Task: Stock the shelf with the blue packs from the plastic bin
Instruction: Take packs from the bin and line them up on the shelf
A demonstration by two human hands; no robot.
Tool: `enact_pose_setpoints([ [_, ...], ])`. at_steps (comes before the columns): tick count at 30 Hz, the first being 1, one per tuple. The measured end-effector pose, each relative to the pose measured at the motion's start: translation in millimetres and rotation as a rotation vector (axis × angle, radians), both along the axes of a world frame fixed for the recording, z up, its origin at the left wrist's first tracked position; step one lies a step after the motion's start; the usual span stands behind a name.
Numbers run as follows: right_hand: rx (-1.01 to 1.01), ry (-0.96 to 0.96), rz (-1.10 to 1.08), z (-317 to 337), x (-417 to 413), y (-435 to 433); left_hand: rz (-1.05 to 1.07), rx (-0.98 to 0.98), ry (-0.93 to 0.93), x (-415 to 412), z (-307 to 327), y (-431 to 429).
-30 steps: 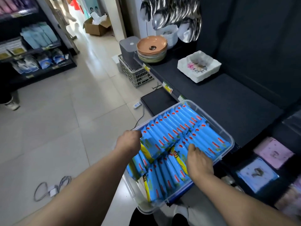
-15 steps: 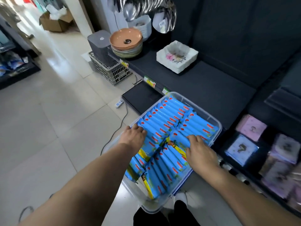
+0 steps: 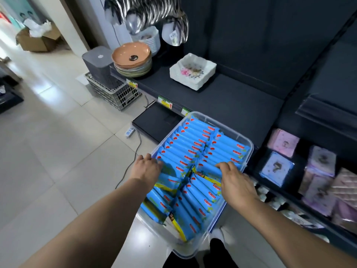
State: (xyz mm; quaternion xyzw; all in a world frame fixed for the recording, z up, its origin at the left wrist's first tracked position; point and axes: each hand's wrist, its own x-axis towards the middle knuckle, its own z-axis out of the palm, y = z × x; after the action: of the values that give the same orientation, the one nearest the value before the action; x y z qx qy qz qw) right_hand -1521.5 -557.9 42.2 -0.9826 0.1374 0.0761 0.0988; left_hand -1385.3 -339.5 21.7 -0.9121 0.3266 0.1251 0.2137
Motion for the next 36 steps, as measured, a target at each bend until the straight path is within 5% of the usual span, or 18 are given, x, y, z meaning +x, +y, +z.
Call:
enact_pose_setpoints([
  [10,-0.071,-0.194,-0.251,24.9,-13.7,3.7,0.305,-0.610,0.341,30.5,54.9,-19.9],
  [18,-0.073,-0.252,-0.569,45.8,-83.4,-16.5,0.176,-0.708,0.456,-4.9,79.6,-83.4],
  [27,-0.223,-0.479,-0.837,73.2,-239.9,-82.7,-0.143,-0.779,0.508,-123.2,122.8,-213.8],
  [36,-0.191,-0.547,-1.121,132.0,-430.9,-169.9,-0.256,-1.135,0.627,-310.1,179.2,-353.7],
])
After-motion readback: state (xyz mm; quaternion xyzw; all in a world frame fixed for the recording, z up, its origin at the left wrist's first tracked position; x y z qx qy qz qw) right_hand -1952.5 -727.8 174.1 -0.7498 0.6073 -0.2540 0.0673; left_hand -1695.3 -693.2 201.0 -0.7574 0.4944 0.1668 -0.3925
